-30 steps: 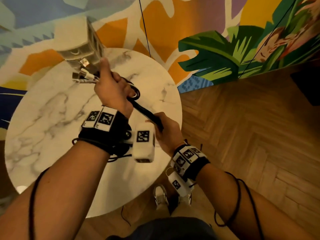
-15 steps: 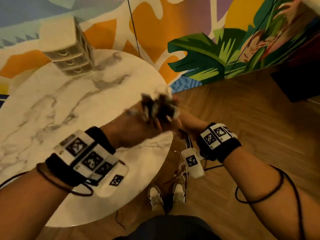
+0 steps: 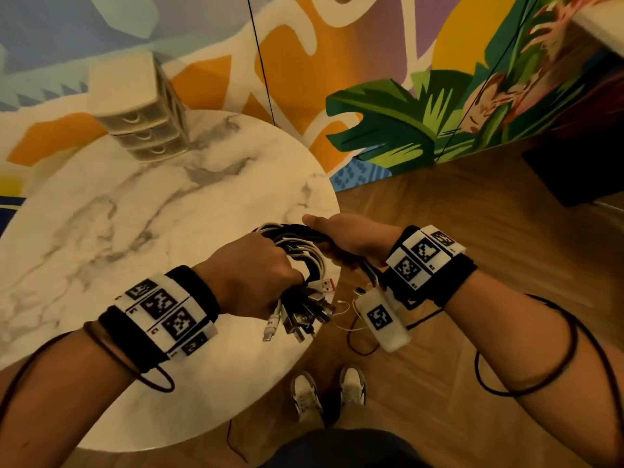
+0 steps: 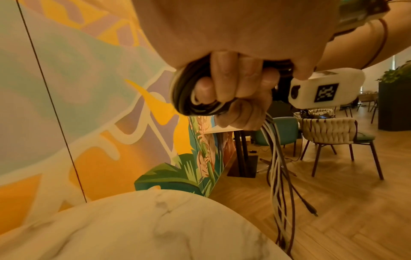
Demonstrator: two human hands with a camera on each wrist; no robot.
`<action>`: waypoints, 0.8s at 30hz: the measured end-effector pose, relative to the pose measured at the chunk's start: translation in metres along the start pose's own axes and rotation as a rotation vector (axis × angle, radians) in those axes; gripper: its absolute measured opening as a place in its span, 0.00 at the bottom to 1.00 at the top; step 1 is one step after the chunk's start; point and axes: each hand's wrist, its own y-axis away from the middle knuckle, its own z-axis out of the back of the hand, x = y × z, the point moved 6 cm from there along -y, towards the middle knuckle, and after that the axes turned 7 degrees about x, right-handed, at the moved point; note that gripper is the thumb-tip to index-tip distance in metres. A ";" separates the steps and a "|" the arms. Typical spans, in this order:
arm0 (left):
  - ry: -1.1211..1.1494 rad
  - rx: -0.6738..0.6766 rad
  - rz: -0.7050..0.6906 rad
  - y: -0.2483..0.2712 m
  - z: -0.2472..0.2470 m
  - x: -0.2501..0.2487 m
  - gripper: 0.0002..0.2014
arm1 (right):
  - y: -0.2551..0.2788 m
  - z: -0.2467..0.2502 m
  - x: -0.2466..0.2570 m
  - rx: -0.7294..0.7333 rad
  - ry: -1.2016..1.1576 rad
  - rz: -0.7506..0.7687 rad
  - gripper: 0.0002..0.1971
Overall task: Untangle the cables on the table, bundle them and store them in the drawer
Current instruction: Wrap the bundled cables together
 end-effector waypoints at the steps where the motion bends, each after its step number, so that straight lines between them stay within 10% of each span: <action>1: -0.031 0.041 0.022 -0.001 -0.002 0.000 0.13 | 0.001 -0.001 0.002 -0.002 0.000 0.011 0.28; 10: -0.025 -0.072 0.179 0.001 0.008 0.032 0.11 | 0.027 0.005 0.027 -0.068 0.022 0.205 0.28; 15: 0.181 -0.414 0.290 0.006 0.012 0.049 0.12 | 0.041 0.008 0.031 -0.055 -0.034 0.284 0.27; 24: 0.456 -0.636 0.357 -0.009 0.005 0.043 0.16 | 0.053 0.009 0.026 -0.181 -0.156 0.394 0.26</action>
